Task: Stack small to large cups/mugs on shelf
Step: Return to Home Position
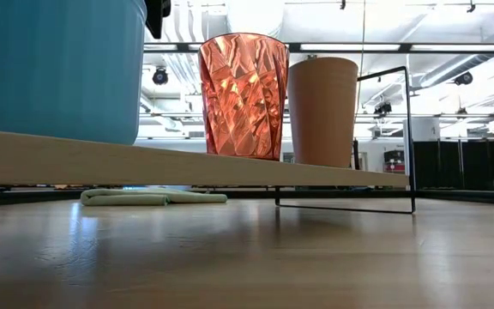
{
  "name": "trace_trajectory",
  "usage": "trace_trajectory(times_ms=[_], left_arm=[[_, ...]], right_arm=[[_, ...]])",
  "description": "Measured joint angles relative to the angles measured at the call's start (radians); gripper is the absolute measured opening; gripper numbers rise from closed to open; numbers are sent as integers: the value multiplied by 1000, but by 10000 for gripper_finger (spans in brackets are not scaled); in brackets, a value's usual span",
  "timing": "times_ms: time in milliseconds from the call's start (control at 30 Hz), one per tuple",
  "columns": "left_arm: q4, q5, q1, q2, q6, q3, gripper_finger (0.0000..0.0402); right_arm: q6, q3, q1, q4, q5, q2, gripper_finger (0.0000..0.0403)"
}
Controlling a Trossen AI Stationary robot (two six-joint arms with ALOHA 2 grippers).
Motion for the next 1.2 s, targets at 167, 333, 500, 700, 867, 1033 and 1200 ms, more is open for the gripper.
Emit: trace_trajectory(times_ms=[167,333,500,700,867,1033,1200], left_arm=[[0,5,-1,-7,0,0,77],[0,35,0,-40,-1,1,77],[0,86,0,-115,-1,15,77],[-1,105,0,-268,0,38,77],[-1,104,0,-397,0,35,77],[71,53,0,-483,14,32,77],[185,50,0,-541,146,2,77]], right_arm=[[26,44,0,1,0,-53,63],[41,46,0,0,0,-109,65],[37,45,0,-3,0,-154,64],[-48,38,0,-4,0,-213,66],[-70,7,0,-3,1,-282,61],[-47,-101,0,-3,1,-372,63],[-7,-286,0,37,3,-486,68]])
